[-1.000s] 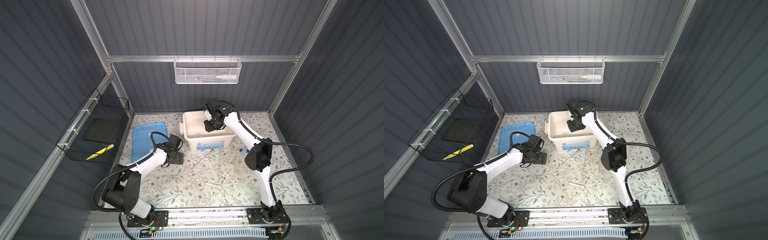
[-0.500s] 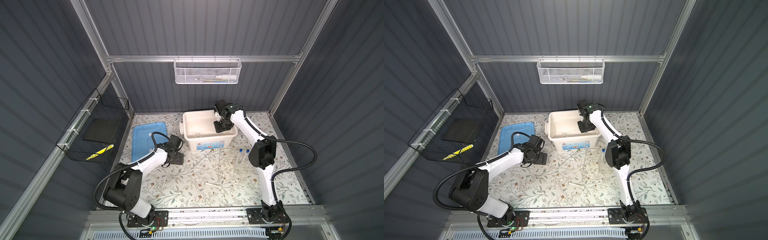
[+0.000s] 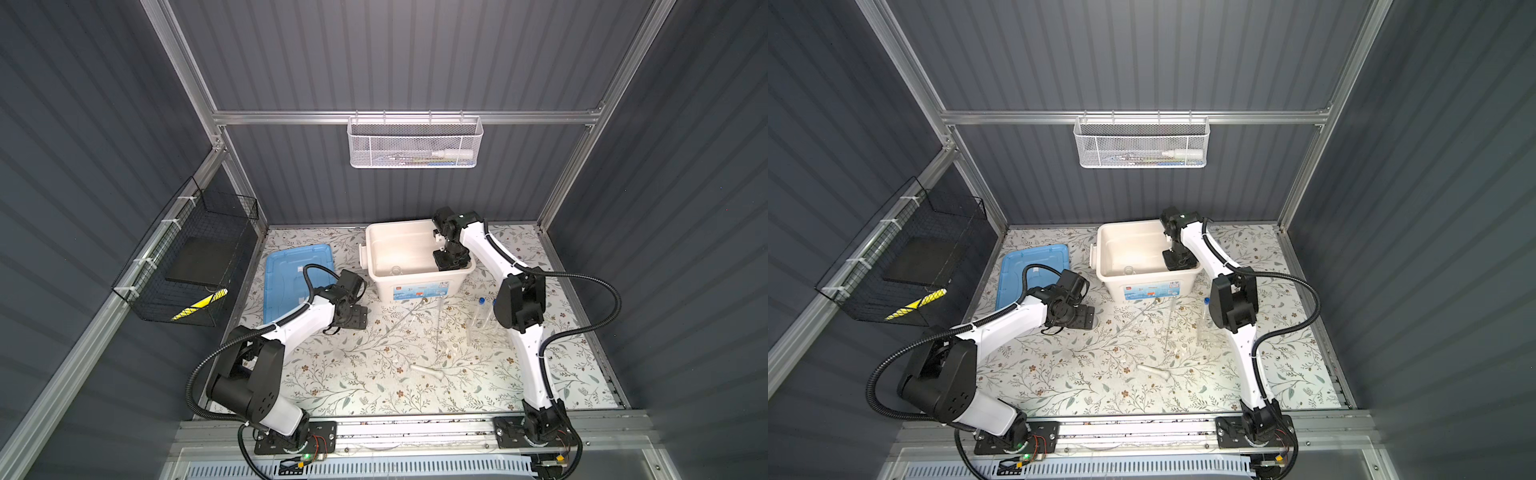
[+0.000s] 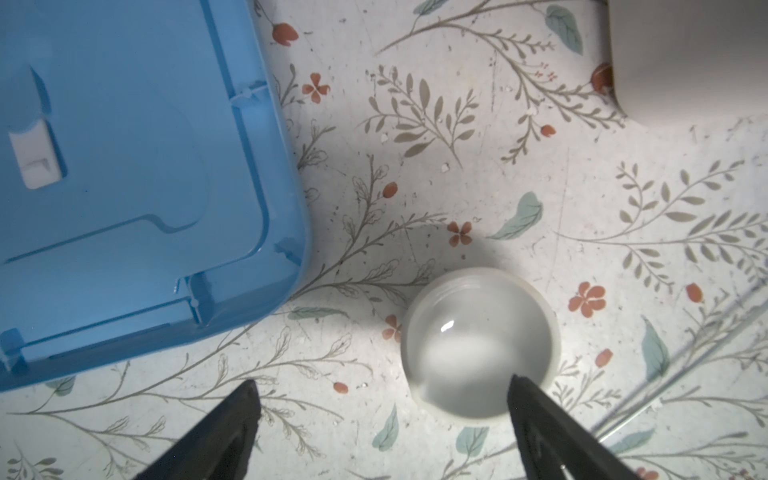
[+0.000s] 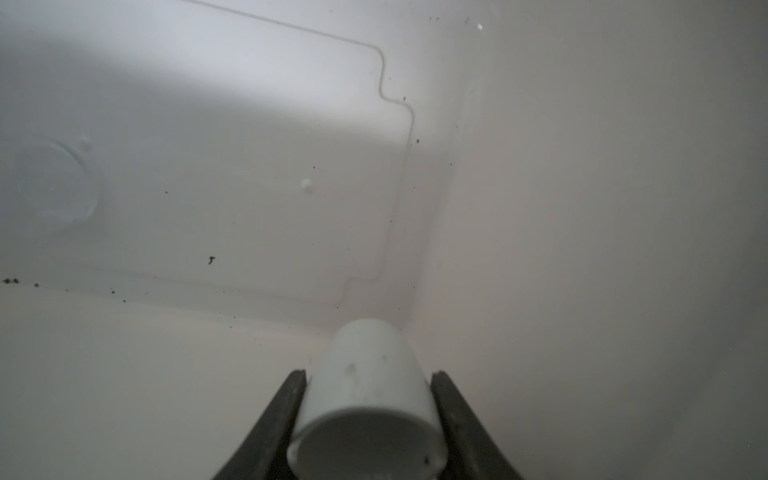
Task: Organize the chemistry lab equipment
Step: 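Lower the crucible into the bin and open the right gripper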
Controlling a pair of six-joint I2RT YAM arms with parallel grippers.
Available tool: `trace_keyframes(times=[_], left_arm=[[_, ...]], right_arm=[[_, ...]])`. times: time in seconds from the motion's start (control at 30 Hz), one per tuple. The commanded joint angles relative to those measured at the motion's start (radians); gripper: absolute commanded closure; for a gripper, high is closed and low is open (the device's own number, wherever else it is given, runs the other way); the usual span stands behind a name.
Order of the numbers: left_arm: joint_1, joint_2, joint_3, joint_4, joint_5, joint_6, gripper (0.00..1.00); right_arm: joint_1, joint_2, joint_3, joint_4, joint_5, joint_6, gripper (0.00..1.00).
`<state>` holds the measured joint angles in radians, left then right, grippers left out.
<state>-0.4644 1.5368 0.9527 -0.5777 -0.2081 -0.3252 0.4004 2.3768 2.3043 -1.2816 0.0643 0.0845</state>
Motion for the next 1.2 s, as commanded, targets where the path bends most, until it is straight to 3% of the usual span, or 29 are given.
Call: trace_keyframes(times=[0.0, 0.63, 1.0, 1.17], left_arm=[[0.006, 0.006, 0.014, 0.002, 0.012, 0.005, 0.05], [0.006, 0.034, 0.059, 0.016, 0.033, -0.016, 0.06], [0.005, 0.072, 0.073, 0.002, 0.078, -0.002, 0.13], [0.004, 0.083, 0.072, 0.005, 0.096, 0.001, 0.23]], right_arm=[[-0.009, 0.033, 0.043, -0.056, 0.016, -0.026, 0.59], [-0.009, 0.050, -0.038, -0.027, -0.011, -0.015, 0.53], [-0.009, 0.032, -0.051, -0.009, -0.033, -0.009, 0.43], [-0.009, -0.003, -0.071, 0.014, -0.043, -0.002, 0.41]])
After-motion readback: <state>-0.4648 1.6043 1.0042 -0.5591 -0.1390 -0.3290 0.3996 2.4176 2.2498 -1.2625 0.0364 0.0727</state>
